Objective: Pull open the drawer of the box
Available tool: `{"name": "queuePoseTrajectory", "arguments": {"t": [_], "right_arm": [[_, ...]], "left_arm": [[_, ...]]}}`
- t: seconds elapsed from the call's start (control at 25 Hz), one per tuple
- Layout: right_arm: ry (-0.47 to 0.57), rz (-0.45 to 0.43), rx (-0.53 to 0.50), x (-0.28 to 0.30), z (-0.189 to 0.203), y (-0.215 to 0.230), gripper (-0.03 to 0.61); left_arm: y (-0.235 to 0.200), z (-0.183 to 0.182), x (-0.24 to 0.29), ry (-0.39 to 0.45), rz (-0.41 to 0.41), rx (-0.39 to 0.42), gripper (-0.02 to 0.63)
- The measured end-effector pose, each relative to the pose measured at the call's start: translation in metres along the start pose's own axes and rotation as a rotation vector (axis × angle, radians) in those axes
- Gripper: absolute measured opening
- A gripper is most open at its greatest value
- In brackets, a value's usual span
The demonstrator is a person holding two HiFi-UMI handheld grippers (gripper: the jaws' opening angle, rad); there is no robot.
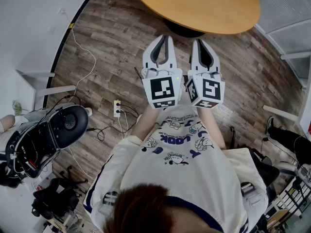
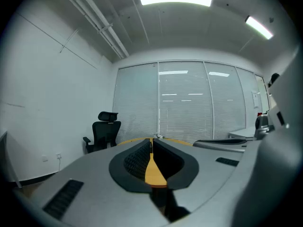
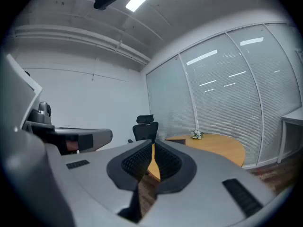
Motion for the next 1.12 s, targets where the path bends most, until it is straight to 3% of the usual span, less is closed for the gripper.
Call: {"name": "queuePoseTrajectory", "arguments": {"t": [0.72,1.12], "right_arm": [[0.005,-0.024,0.018,0.008,-0.007,0.008,0.037],[0.007,-0.08,0.007,0.027,-0.011,0.011,0.037]], "left_arm": [[0.006,-0.004,0.011,0.01,-0.011,0.001,0.031],[0.001,-0.006,0.02,0.027,-0.062,-0.001,0.031]]}}
Point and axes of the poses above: the fingertips, and each gripper's own axes: x forward along the fingers, y to its right, z out of its underside, the point moved 9 cm from there along -x, backward along the fingers, and after that the axes turned 6 degrees about y, right-handed, at the moved point
